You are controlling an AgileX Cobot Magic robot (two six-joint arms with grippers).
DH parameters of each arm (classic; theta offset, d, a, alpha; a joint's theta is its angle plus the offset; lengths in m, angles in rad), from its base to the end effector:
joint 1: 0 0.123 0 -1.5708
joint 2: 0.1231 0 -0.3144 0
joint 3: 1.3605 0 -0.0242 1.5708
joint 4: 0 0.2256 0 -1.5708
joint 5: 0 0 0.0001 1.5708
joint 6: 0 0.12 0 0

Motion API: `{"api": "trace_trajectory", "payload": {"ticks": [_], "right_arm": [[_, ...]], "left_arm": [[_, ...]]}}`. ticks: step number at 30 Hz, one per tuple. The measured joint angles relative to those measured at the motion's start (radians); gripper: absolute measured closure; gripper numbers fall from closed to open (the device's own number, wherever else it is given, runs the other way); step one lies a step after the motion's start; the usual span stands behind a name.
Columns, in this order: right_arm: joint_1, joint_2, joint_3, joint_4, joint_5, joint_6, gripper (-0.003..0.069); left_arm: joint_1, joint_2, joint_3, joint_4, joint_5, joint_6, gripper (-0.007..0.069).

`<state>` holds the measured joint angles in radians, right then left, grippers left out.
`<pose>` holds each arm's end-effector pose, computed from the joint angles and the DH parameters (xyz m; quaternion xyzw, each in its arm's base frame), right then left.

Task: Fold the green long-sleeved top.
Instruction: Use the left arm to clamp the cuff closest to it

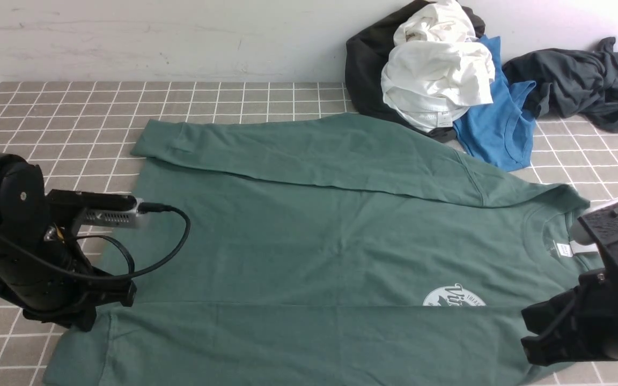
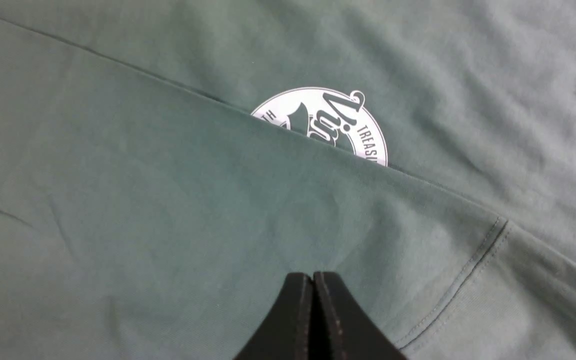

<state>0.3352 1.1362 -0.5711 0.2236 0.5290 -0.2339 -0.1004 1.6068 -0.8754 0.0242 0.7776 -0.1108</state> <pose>0.1654 0.0719 0.2399 -0.1942 0.9377 0.0948 0.2720 0.2613 -0.0243 0.1986 0.0028 0.9972 0.0012 0.0750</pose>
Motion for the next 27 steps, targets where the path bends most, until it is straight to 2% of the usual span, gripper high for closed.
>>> {"api": "trace_trajectory", "payload": {"ticks": [4,8,12,14,19,20,23,27], "right_arm": [[0.001,0.000,0.000,0.007,0.000,0.000,0.0673],[0.001,0.000,0.000,0.013,0.000,-0.004,0.0673],[0.001,0.000,0.000,0.014,-0.006,-0.008,0.0673],[0.001,0.000,0.000,0.014,-0.009,-0.008,0.0673],[0.001,0.000,0.000,0.014,-0.013,-0.008,0.0673],[0.001,0.000,0.000,0.014,-0.013,-0.008,0.0673],[0.001,0.000,0.000,0.014,-0.013,-0.008,0.0673],[0.001,0.000,0.000,0.017,-0.013,-0.009,0.0673]], "left_arm": [[0.000,0.021,0.000,0.005,0.005,-0.014,0.0468],[0.000,0.016,-0.001,0.007,0.007,-0.023,0.0316],[0.000,0.019,-0.001,0.008,0.005,-0.024,0.0284],[0.000,0.025,-0.001,0.015,-0.001,-0.024,0.0298],[0.000,0.043,-0.001,0.035,-0.047,-0.034,0.0437],[0.000,0.043,-0.001,0.035,-0.047,-0.034,0.0445],[0.000,0.040,-0.001,0.035,-0.033,-0.034,0.0586],[0.004,0.019,-0.001,0.034,0.023,-0.021,0.0622]]}}
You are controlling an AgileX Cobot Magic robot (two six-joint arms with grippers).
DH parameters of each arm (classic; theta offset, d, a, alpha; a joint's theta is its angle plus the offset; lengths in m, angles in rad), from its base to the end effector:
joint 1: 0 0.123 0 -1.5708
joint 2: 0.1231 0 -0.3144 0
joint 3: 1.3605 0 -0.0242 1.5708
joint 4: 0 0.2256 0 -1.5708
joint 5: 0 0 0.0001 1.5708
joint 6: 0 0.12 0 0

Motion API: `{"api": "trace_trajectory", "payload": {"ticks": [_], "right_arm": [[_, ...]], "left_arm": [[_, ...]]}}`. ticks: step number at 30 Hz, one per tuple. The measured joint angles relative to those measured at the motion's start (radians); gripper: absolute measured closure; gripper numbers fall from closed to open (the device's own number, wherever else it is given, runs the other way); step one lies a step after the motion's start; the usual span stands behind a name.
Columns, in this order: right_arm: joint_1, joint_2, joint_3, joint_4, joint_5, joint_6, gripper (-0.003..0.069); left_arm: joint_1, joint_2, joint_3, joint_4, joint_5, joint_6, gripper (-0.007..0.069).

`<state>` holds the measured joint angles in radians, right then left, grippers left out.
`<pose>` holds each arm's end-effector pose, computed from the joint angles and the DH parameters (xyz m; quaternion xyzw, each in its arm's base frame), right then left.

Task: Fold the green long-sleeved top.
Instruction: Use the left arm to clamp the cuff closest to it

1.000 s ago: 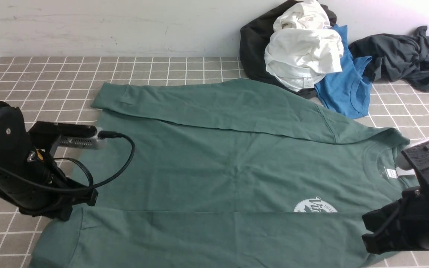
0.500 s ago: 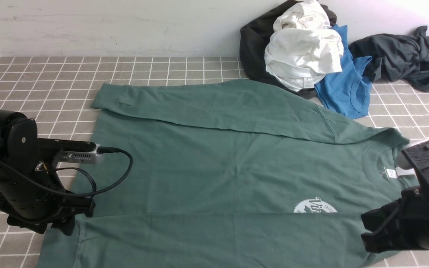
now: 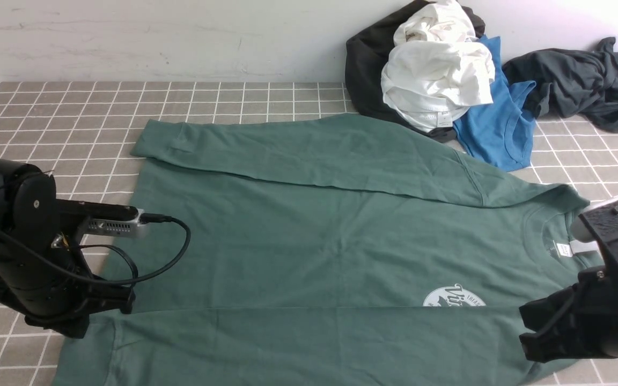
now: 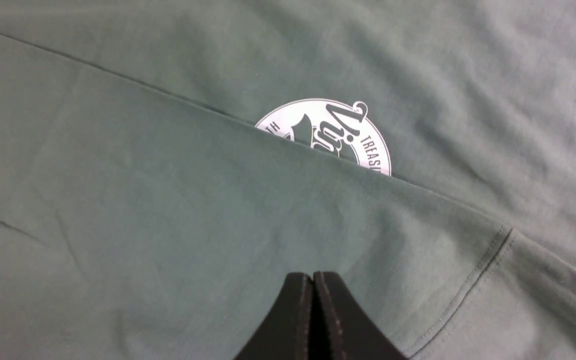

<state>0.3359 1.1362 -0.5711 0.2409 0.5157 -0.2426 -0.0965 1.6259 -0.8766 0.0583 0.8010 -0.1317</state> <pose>0.1665 0.0731 0.2409 -0.1916 0.9359 0.0996 0.2782 0.2607 -0.0202 0.1936 0.0016 0.9983 0.0157 0.0560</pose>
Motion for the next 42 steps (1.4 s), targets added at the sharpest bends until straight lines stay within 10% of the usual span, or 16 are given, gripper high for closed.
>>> {"api": "trace_trajectory", "payload": {"ticks": [14,42], "right_arm": [[0.000,0.000,0.000,0.025,0.000,-0.002,0.0673],[0.000,0.000,0.000,0.026,0.000,-0.002,0.0673]], "left_arm": [[0.113,0.052,0.000,-0.270,-0.028,0.236,0.0234],[0.114,0.089,0.000,-0.238,-0.094,0.175,0.0093]]}}
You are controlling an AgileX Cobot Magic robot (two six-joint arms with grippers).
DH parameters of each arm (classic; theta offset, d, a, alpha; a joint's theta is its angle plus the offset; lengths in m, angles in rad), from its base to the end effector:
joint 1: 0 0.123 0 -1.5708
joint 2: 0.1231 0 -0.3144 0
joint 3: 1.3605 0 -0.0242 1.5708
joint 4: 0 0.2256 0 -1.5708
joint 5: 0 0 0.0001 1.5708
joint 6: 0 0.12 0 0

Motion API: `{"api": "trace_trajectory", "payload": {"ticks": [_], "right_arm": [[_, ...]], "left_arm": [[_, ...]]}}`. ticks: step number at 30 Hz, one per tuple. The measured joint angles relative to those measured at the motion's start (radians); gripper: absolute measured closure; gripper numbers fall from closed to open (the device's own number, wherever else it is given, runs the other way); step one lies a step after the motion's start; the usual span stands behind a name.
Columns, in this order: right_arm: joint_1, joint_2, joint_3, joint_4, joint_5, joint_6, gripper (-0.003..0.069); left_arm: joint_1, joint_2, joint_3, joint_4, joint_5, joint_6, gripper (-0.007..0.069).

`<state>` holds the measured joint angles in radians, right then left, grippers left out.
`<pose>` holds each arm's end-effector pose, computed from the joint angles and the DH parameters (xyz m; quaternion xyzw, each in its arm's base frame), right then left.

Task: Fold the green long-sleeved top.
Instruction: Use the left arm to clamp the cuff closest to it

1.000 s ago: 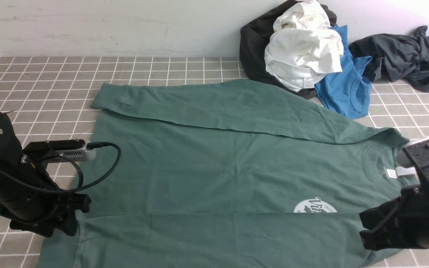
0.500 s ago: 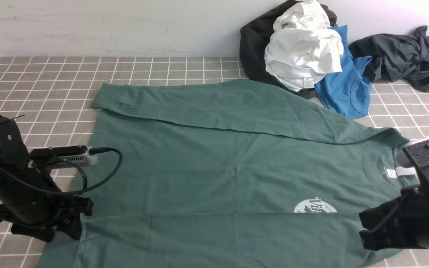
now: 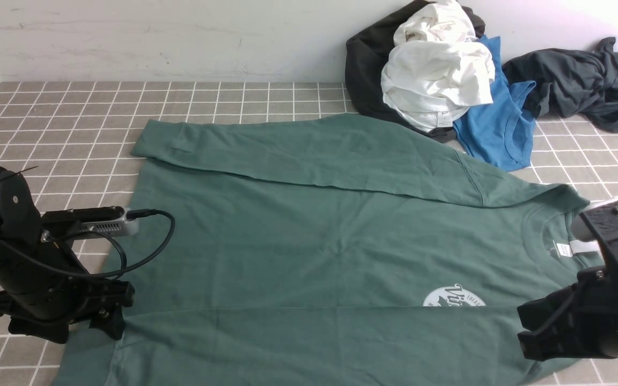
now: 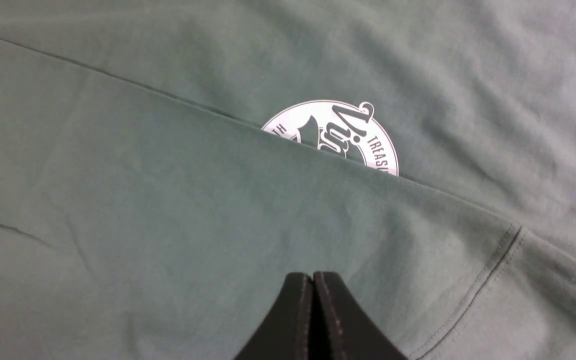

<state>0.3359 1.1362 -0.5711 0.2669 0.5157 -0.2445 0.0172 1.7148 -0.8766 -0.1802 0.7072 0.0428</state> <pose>0.1662 0.0746 0.2412 -0.1834 0.9368 0.1086 0.2774 0.2789 -0.0092 0.1717 -0.0523 0.9951 -0.0605 0.0579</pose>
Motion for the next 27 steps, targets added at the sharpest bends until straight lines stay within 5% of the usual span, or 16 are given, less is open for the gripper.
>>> {"api": "trace_trajectory", "payload": {"ticks": [8,18,27], "right_arm": [[0.000,0.000,0.000,0.005,0.000,0.000,0.0673],[0.000,0.000,0.000,0.012,0.000,0.000,0.0673],[0.000,0.000,0.000,0.012,0.000,-0.014,0.0673]], "left_arm": [[0.000,0.001,0.000,0.007,0.001,-0.006,0.0121],[0.000,-0.031,0.000,0.011,0.044,-0.007,0.0497],[0.000,-0.173,0.000,0.007,0.052,-0.008,0.0577]]}}
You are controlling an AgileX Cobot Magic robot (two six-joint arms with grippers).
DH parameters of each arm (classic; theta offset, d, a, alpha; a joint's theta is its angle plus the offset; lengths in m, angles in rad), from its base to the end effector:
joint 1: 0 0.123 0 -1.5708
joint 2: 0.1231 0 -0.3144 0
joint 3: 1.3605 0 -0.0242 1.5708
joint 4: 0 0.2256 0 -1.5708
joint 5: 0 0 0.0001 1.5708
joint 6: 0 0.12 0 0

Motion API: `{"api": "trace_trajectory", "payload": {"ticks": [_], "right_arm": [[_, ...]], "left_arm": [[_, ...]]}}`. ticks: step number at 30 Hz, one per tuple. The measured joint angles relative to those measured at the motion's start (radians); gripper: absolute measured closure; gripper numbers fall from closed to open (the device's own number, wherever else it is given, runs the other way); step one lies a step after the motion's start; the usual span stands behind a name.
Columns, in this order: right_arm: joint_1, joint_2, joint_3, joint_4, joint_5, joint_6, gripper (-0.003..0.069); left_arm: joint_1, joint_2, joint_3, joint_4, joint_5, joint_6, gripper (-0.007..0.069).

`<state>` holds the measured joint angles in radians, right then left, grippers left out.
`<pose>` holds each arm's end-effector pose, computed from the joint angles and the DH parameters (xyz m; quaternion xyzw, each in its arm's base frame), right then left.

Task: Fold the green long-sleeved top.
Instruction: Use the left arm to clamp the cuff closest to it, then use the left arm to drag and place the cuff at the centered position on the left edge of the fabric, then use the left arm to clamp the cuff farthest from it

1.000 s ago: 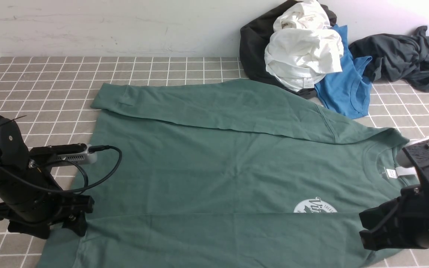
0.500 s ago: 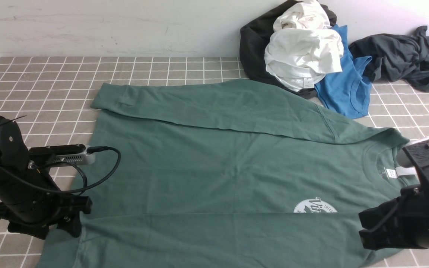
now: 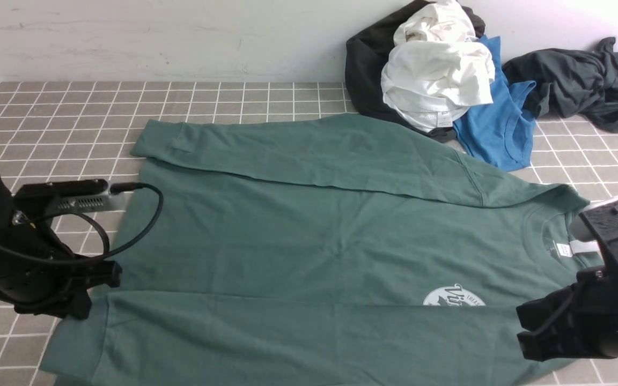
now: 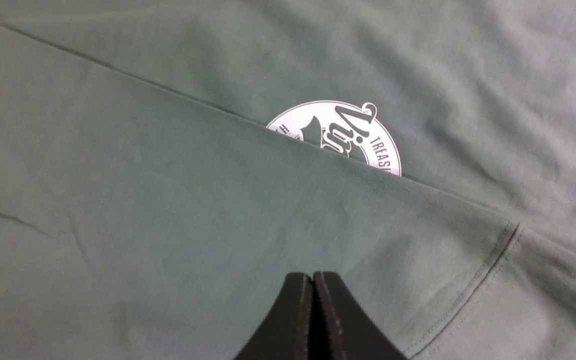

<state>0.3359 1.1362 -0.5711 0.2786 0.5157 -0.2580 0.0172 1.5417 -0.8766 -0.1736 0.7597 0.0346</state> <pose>0.1660 0.0752 0.2414 -0.1857 0.9360 0.1109 0.2777 0.2602 -0.0098 0.2173 -0.0469 0.9899 -0.0636 0.1176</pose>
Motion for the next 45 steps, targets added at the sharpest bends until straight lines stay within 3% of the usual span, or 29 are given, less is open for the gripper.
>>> {"api": "trace_trajectory", "payload": {"ticks": [5,10,19,22,25,27,28,33,40,43,45], "right_arm": [[0.000,0.000,0.000,0.000,0.000,-0.002,0.0673],[0.000,0.000,0.000,0.000,-0.001,-0.004,0.0673],[0.000,0.000,0.000,0.002,-0.001,-0.005,0.0673],[0.000,0.000,0.000,0.008,-0.001,-0.005,0.0673],[0.000,0.000,0.000,0.009,-0.001,-0.005,0.0673],[0.000,0.000,0.000,0.009,-0.001,-0.006,0.0673],[0.000,0.000,0.000,0.009,-0.001,-0.006,0.0673],[0.000,0.000,0.000,0.009,-0.001,-0.006,0.0673],[0.000,0.000,0.000,0.008,-0.001,-0.006,0.0673],[0.000,0.000,0.000,0.008,-0.001,-0.006,0.0673],[0.000,0.000,0.000,0.006,-0.001,-0.006,0.0673]], "left_arm": [[-0.012,-0.014,-0.044,-0.007,-0.004,0.039,0.0577],[-0.061,0.003,-0.241,-0.017,-0.046,0.125,0.0580],[-0.061,0.284,-0.587,-0.021,0.011,0.133,0.0578],[-0.060,0.424,-0.721,0.005,0.095,0.131,0.0542],[-0.049,0.563,-0.903,0.054,0.159,0.078,0.0418],[-0.042,0.595,-0.956,0.070,0.161,0.053,0.0377],[-0.027,0.649,-1.041,0.089,0.161,0.002,0.0307],[0.020,0.794,-1.254,0.102,0.159,-0.117,0.0209],[0.038,1.002,-1.414,0.028,0.124,-0.143,0.0202],[0.038,1.029,-1.435,-0.034,0.083,-0.115,0.0244],[0.038,1.043,-1.438,-0.075,0.053,-0.075,0.0340]]}}
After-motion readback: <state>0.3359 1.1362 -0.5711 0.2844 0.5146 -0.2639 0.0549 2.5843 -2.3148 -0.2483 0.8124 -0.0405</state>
